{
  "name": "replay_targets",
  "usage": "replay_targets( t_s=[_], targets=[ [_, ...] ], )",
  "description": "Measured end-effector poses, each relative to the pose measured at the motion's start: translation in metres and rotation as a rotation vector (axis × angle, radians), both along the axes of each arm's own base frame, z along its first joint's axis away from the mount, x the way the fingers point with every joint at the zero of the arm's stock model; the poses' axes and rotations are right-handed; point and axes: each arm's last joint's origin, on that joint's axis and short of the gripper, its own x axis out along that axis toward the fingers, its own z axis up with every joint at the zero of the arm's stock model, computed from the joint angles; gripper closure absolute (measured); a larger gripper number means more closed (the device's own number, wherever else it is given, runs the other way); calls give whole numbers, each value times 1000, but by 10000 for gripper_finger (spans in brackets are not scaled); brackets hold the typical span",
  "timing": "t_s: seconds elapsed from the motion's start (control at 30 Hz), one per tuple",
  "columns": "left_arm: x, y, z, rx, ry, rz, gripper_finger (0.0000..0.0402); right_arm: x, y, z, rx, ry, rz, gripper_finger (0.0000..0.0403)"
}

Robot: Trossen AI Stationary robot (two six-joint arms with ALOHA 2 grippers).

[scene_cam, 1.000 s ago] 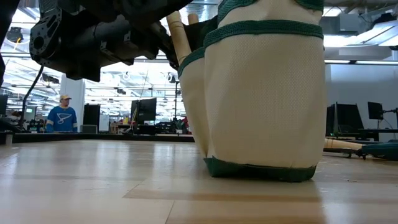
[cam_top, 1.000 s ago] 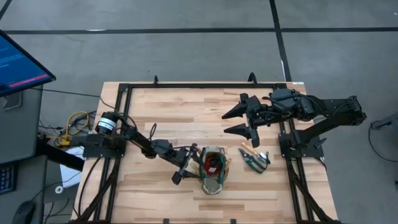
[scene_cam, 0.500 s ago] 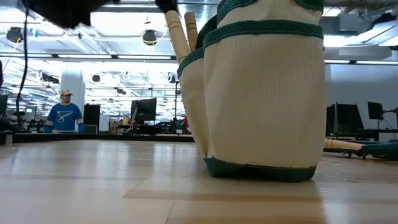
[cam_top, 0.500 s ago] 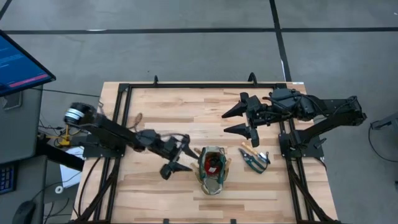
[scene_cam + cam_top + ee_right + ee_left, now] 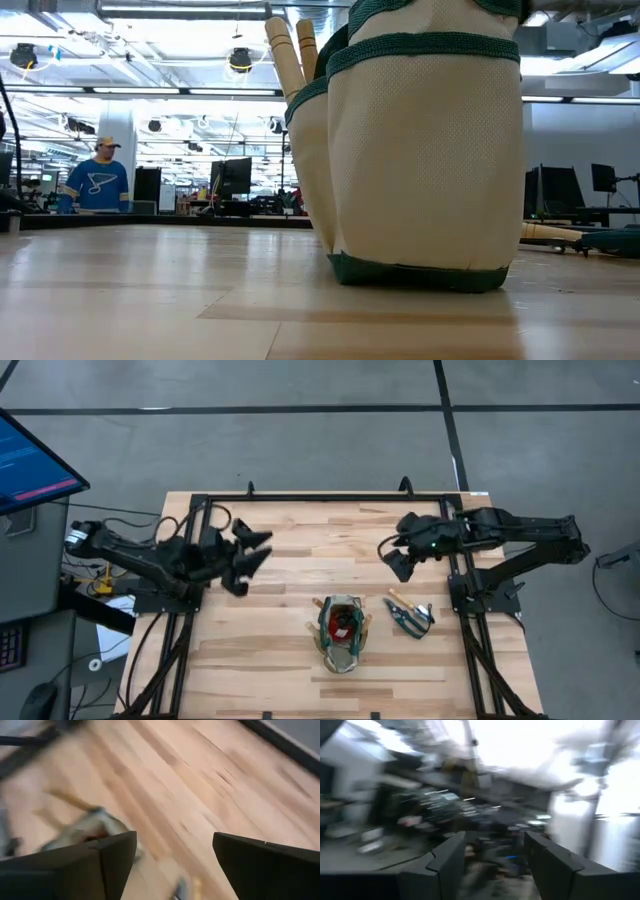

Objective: Pick & Place Garden tools in Gardening bag
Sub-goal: Put the brown trowel into the green gardening bag

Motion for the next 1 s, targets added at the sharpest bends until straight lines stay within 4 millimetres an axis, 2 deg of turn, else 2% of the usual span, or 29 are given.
replay_targets(
  t_s=[0.13, 0.23, 0.4, 0.6, 0.73, 0.9, 1.0],
  targets=[
    [-6, 9, -9, -132, 166, 223, 214, -12, -2, -23, 26, 168, -154, 147],
    [-4, 10, -14, -173, 235, 313, 223, -18, -2, -45, 45, 288, -199, 147],
    [-2, 10, -18, -177, 276, 345, 234, -20, 1, -90, 148, 422, -192, 147],
    [-8, 12, -15, -232, 235, 328, 247, -24, 7, -137, 287, 500, -212, 147],
    [-17, 15, -12, -241, 218, 324, 255, -33, 16, -153, 307, 556, -261, 147],
    [-31, 19, -8, -257, 191, 318, 266, -40, 30, -164, 316, 591, -263, 147],
    [-38, 21, -6, -286, 157, 303, 274, -39, 31, -174, 328, 561, -264, 147]
  ],
)
